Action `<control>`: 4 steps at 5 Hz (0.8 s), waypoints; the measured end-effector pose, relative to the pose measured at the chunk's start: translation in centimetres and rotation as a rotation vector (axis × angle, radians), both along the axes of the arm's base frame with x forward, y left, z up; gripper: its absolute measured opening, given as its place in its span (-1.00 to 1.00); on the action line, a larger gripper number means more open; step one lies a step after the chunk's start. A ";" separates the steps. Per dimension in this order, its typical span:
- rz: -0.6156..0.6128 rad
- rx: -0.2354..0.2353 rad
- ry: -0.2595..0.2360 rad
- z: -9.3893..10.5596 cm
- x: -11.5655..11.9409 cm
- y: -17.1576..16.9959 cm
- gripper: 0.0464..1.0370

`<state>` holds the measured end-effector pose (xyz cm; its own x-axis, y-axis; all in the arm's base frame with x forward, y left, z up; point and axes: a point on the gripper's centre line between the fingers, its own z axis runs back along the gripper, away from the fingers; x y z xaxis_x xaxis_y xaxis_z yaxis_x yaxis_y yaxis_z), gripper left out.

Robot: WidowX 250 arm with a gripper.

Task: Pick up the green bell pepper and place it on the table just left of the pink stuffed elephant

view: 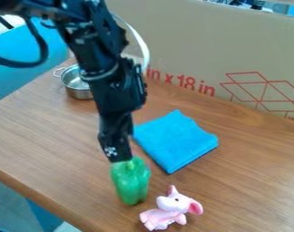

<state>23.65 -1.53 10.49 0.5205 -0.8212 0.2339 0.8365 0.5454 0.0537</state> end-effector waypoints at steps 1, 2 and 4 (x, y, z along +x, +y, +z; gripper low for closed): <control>0.015 -0.002 -0.021 1.2 -0.5 0.6 0.95; 0.150 -0.012 -0.075 4.5 -1.1 3.7 0.94; 0.522 -0.048 -0.038 3.9 0.9 12.1 0.94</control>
<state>24.58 10.58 14.40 0.8477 -0.4430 0.2918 0.4509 0.8915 0.0436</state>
